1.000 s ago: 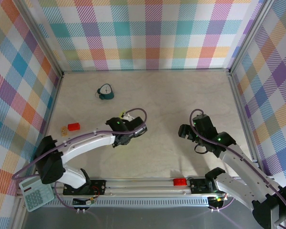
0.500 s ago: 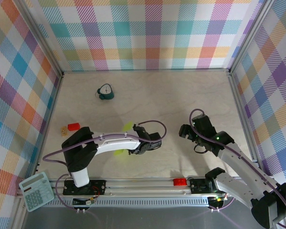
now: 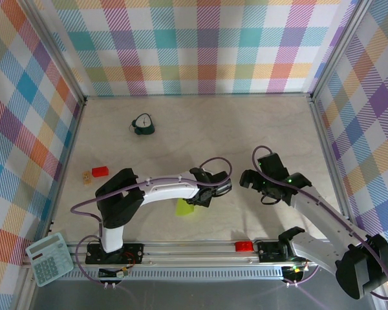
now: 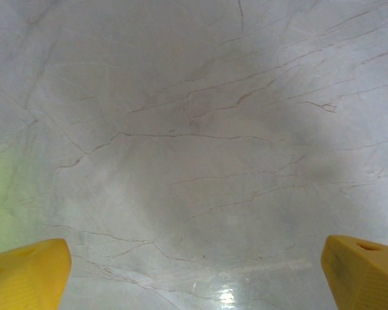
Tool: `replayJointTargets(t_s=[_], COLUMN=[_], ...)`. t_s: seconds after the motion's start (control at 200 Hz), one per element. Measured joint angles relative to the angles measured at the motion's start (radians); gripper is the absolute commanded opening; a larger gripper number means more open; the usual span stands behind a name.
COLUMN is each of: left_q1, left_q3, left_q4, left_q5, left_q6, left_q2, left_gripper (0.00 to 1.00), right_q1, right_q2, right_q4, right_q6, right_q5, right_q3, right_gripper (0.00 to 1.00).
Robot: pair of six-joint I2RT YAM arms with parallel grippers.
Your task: Fold a paper plane with a square sheet of paper (fold left side to right side)
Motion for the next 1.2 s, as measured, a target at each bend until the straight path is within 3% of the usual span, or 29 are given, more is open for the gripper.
replayJointTargets(t_s=[0.15,0.245,0.355,0.505,0.705,0.93,1.2], left_q1=[0.032,0.050,0.071,0.106,0.169,0.273,0.421], left_q3=[0.000,0.000,0.000,-0.008,-0.131,-0.271,-0.523], left_q4=[0.069,0.113,0.166,0.247,0.435,0.592,0.724], left_q5=[0.081,0.130,0.189,0.275,0.444,0.546,0.552], left_q6=[0.000,0.000,-0.008,-0.015,-0.026,-0.021,-0.007], left_q2=[0.010,0.010,0.010,0.008,-0.077,-0.295,-0.578], left_gripper=[0.20,0.30,0.32,0.43,0.52,0.55,0.65], right_q1=[-0.031,-0.049,-0.066,-0.077,-0.078,-0.078,-0.014], right_q2=[0.000,0.000,0.000,0.004,0.012,0.052,0.272], right_q4=[0.018,0.027,0.045,0.064,0.087,0.163,0.365], right_q6=[-0.014,-0.021,-0.026,-0.040,-0.048,-0.027,0.082], right_q5=[-0.053,-0.093,-0.145,-0.214,-0.299,-0.423,-0.563], right_q3=[0.000,0.000,-0.004,-0.011,-0.011,-0.011,-0.033], right_gripper=[0.99,0.99,0.99,0.99,1.00,0.81,0.61])
